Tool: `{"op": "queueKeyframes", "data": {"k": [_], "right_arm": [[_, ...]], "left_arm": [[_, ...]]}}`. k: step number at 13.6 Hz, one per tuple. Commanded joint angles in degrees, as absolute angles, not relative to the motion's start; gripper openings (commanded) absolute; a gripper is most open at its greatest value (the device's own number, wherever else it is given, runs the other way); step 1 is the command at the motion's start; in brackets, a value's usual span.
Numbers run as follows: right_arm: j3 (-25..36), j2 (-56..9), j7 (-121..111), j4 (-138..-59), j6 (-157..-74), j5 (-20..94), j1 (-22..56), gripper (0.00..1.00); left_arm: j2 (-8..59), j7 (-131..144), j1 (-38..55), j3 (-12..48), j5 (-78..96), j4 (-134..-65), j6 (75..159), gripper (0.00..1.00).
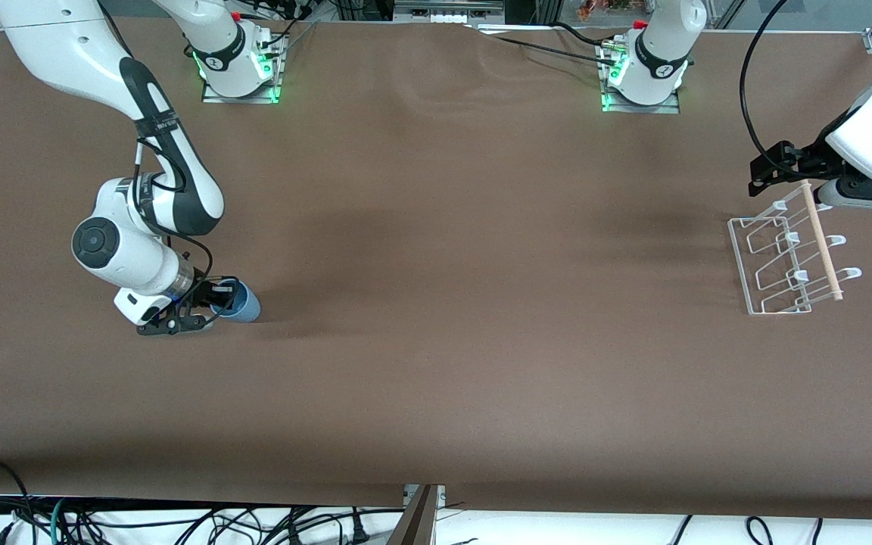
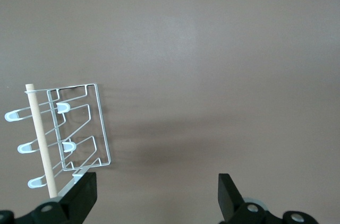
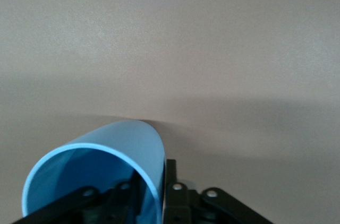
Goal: Transfer cup to left arm and place on rack
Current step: 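Lift the cup with the right gripper while the left gripper approaches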
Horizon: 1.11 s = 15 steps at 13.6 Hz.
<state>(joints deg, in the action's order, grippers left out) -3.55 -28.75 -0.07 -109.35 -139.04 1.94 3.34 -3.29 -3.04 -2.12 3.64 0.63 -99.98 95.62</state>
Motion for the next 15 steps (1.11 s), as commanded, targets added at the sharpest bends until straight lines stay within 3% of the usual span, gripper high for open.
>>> {"op": "queueKeyframes", "data": {"k": [1, 9, 15], "right_arm": [[-4.39, -26.98, 2.89, -110.74, -138.69, 1.93, 2.9, 0.0], [-6.15, -25.75, 8.07, -105.48, -130.1, 2.64, 3.34, 0.0], [-10.54, -25.66, 17.92, -91.95, -112.61, 15.27, 3.86, 0.0]], "left_arm": [[-3.6, -3.08, -1.85, 3.52, 0.0, -99.4, 94.66, 1.0], [-3.6, -3.43, -1.76, 3.52, 0.53, -99.4, 93.87, 1.0], [0.34, -18.44, -1.32, 3.78, 12.7, -99.41, 87.71, 1.0]]}}
